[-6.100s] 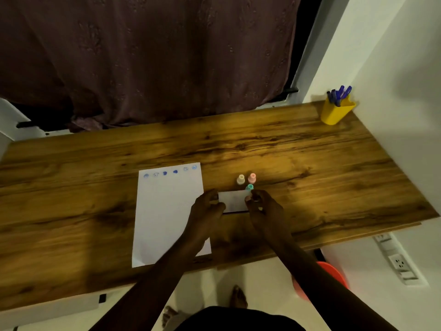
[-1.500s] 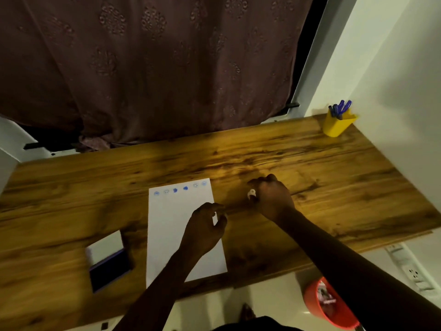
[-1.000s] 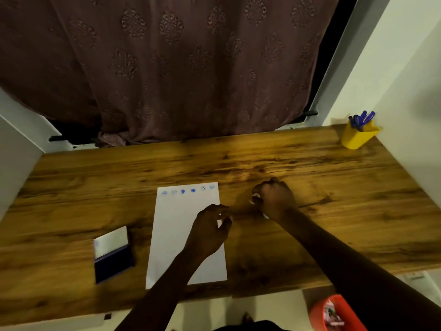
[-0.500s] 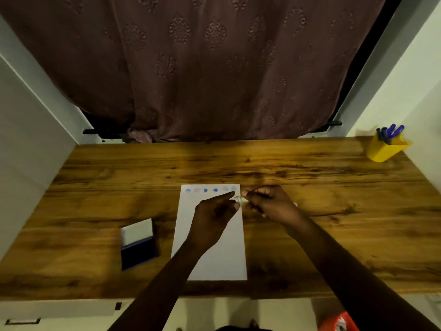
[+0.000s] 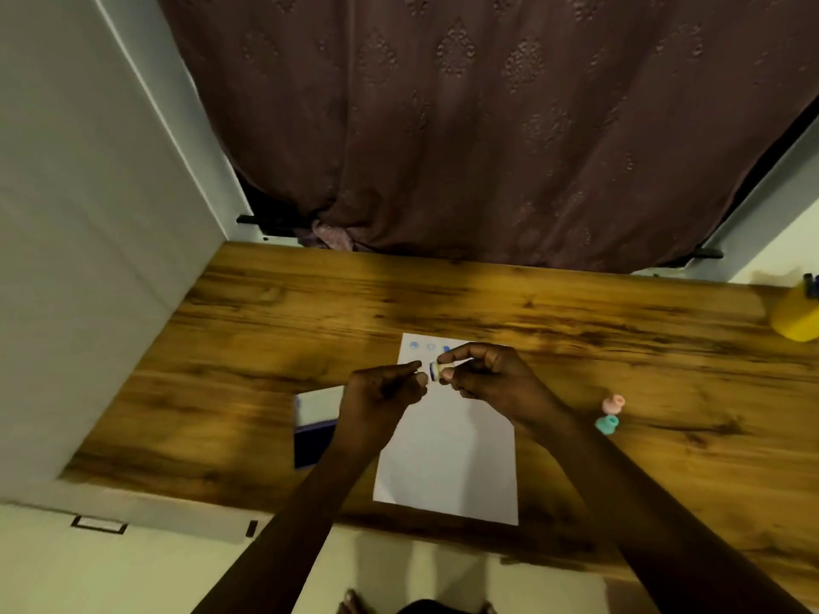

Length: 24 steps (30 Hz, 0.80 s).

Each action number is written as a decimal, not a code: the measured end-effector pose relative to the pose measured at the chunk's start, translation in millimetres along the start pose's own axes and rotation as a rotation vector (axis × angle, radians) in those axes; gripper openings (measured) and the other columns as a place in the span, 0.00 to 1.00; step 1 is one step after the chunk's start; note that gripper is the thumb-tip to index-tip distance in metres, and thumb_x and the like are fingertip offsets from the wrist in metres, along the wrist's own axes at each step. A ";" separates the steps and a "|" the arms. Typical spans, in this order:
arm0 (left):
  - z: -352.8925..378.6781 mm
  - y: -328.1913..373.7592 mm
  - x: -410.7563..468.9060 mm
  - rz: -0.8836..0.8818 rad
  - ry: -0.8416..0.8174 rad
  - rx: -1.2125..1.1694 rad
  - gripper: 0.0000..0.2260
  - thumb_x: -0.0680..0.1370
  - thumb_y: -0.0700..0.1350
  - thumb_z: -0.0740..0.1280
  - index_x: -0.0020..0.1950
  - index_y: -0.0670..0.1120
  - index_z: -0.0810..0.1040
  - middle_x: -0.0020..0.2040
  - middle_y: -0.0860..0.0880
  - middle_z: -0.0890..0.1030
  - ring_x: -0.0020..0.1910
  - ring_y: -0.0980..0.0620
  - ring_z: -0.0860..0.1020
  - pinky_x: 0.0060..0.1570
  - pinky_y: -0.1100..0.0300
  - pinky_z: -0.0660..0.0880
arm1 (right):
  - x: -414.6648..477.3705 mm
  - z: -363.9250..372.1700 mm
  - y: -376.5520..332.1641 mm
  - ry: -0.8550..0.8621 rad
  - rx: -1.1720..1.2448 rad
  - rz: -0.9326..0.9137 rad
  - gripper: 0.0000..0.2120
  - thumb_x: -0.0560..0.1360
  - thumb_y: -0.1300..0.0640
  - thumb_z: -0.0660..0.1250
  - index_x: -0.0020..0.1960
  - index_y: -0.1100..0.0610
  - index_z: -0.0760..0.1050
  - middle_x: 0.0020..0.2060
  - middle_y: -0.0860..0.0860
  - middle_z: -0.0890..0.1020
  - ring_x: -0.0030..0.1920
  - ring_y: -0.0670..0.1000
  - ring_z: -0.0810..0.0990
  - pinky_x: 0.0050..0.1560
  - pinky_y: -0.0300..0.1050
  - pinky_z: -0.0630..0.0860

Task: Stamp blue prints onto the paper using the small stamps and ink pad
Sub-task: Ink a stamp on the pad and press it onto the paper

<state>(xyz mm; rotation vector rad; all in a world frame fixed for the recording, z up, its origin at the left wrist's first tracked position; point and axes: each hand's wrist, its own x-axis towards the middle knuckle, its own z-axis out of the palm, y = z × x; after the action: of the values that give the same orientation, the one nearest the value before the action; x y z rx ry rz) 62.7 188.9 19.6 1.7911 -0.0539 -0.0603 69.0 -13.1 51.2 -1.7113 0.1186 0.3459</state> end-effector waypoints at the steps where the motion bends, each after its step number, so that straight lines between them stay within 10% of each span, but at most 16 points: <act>1: -11.7 -3.3 -2.2 -0.012 0.026 -0.007 0.11 0.78 0.38 0.73 0.60 0.41 0.86 0.48 0.48 0.89 0.45 0.53 0.88 0.45 0.57 0.85 | 3.9 7.5 -1.5 -0.002 -0.042 -0.022 0.09 0.76 0.58 0.74 0.56 0.52 0.84 0.48 0.51 0.87 0.47 0.51 0.85 0.48 0.41 0.81; 4: -46.1 -13.4 -9.9 -0.080 0.086 -0.058 0.08 0.78 0.41 0.73 0.55 0.50 0.87 0.43 0.56 0.90 0.40 0.59 0.87 0.39 0.65 0.81 | 14.2 31.6 -3.7 -0.016 -0.186 -0.064 0.10 0.75 0.52 0.74 0.56 0.49 0.83 0.47 0.47 0.87 0.46 0.48 0.85 0.45 0.39 0.81; 7: -80.7 -25.0 -15.4 -0.156 0.161 -0.090 0.10 0.78 0.45 0.74 0.59 0.47 0.87 0.51 0.49 0.90 0.51 0.50 0.88 0.54 0.54 0.83 | 22.7 63.3 1.3 -0.053 -0.400 -0.114 0.15 0.73 0.44 0.75 0.57 0.47 0.82 0.46 0.45 0.87 0.46 0.44 0.84 0.48 0.39 0.81; 24: -182.4 -75.3 -55.1 -0.212 0.385 -0.090 0.11 0.79 0.44 0.74 0.60 0.45 0.86 0.48 0.46 0.90 0.49 0.46 0.88 0.56 0.39 0.83 | 42.2 206.0 40.4 -0.252 -1.207 -0.467 0.15 0.81 0.48 0.63 0.64 0.54 0.75 0.63 0.53 0.79 0.64 0.55 0.77 0.66 0.49 0.74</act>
<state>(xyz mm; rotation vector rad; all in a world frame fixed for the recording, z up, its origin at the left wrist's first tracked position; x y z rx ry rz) 20.9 386.8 -13.3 1.6852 0.4086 0.1282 64.8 186.3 -26.7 -2.7578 -0.8216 0.2852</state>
